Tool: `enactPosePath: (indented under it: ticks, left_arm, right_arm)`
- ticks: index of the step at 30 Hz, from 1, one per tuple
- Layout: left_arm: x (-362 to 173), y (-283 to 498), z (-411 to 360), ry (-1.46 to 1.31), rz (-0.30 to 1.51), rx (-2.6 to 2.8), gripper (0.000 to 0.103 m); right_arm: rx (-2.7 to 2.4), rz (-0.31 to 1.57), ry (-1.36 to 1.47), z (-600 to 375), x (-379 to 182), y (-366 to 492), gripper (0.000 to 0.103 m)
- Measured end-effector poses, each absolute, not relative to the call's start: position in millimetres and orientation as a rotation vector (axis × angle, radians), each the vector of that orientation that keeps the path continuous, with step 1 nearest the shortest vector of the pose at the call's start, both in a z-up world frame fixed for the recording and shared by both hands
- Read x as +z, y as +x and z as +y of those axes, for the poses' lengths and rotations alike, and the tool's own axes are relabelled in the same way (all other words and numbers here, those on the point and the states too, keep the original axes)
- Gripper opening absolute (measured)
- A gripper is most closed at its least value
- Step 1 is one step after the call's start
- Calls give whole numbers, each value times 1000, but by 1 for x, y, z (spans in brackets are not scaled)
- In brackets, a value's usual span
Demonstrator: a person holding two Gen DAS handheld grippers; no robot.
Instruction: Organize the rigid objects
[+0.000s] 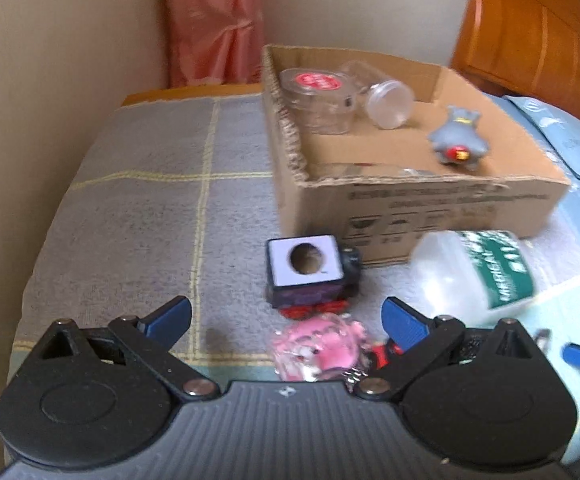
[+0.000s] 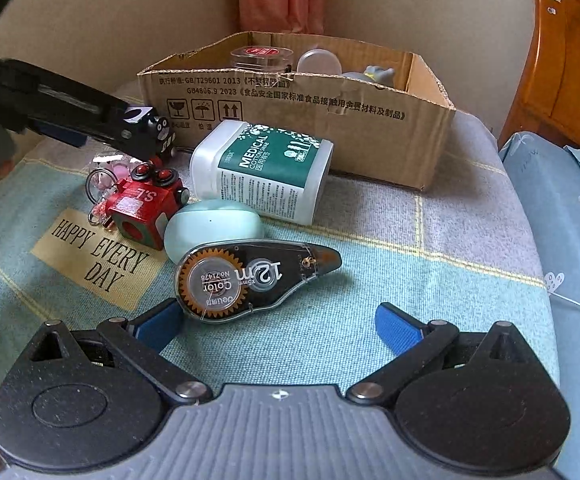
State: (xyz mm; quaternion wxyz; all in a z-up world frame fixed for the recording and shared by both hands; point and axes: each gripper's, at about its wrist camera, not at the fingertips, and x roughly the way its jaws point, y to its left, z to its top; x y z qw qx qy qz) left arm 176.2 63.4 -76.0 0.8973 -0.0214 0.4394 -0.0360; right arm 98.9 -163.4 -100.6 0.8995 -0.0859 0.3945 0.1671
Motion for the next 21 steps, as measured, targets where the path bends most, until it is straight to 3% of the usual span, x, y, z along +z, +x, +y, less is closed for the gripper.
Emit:
enactPosePath:
  ticks: [21]
  left_arm:
    - [-77, 124, 102, -42, 904, -18, 101]
  right_arm:
    - [344, 811, -176, -166, -99, 92, 103]
